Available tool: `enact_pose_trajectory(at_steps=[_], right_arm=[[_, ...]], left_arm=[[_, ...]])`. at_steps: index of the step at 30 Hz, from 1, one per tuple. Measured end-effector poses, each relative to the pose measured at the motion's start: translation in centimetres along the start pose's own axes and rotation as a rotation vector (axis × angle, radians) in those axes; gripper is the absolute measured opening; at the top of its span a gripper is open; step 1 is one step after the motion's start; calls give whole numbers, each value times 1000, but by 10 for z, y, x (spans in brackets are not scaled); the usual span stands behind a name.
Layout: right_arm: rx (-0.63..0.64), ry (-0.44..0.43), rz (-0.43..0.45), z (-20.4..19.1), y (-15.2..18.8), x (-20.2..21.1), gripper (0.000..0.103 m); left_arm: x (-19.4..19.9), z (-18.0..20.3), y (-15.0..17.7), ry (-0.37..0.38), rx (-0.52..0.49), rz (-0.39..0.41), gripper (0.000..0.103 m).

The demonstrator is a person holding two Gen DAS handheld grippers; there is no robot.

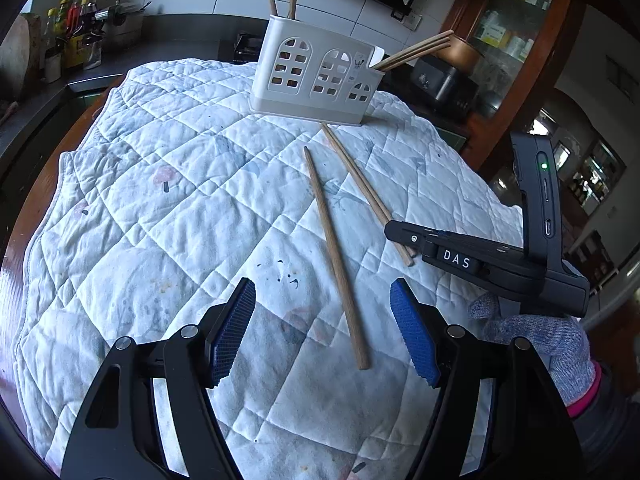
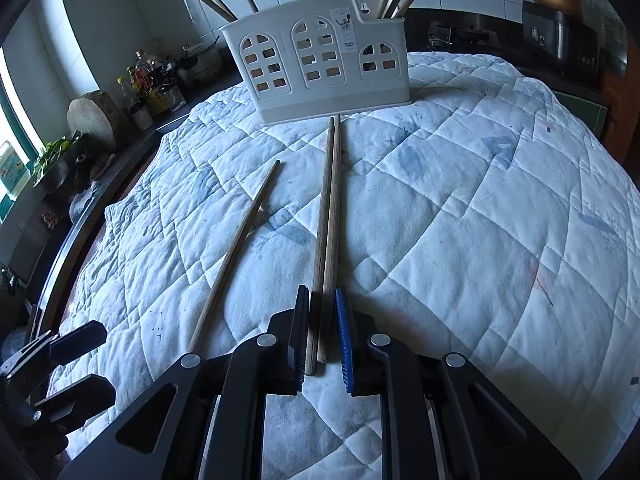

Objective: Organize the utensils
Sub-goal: 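Close the right tool on a loose chopstick while the left tool closes on another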

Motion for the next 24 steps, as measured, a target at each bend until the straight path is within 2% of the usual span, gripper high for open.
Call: enact_pose_trajectory(at_steps=[9, 24], right_arm=[[-25, -32, 19, 1, -4, 6, 15], [61, 51, -15, 3, -8, -1, 11]], left_arm=[[-2, -2, 0, -3, 2, -10, 70], [-10, 1, 5, 1, -3, -33, 70]])
Point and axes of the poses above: each gripper's, at about its wrist camera, not at the fingertips, and x roughly against the way its jaws point, z to its right, y to its underside, the point moved 10 cm from there along -x, roughly the way its jaws point, and after that the axes turned 11 degrees about -y, right-handed, at the moved point
